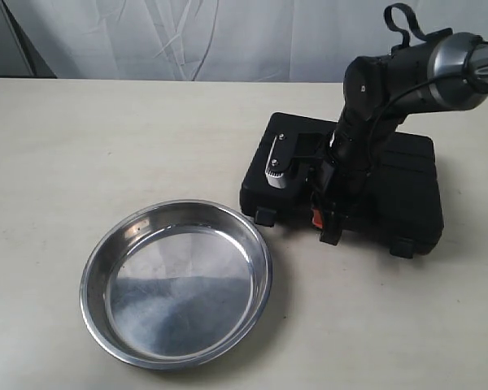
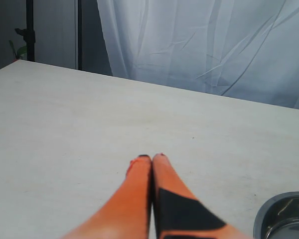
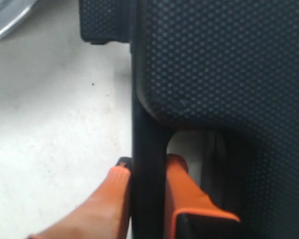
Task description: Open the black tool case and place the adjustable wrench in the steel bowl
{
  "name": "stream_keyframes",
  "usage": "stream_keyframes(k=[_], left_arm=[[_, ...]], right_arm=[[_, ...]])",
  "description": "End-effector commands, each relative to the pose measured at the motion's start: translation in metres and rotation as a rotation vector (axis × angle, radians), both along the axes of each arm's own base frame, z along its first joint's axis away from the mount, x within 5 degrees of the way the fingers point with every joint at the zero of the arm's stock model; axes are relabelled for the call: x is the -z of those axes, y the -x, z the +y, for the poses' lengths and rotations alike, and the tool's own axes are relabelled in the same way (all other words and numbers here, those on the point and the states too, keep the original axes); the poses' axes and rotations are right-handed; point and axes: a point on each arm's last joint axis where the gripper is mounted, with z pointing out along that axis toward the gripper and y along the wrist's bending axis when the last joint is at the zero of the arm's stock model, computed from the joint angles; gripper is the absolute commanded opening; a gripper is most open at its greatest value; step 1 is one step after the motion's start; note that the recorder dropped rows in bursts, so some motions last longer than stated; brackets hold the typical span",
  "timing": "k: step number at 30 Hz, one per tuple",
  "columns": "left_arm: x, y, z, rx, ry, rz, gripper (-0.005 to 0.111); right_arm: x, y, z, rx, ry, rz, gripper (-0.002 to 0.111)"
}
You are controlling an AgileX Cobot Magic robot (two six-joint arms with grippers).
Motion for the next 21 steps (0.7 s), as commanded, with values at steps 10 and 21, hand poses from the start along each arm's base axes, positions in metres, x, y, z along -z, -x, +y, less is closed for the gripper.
stream_keyframes(k=[10, 21], left_arm=[[-0.001, -0.001, -0.001, 0.009, -0.001, -0.005, 0.000], [-0.001, -0.001, -0.001, 0.009, -0.001, -0.005, 0.000]], right_arm=[[-0.017, 0.003, 0.001, 0.033, -0.050, -0.005, 0.000], [-0.003, 0.012, 0.000, 0.030, -0.017, 0.143, -0.001]])
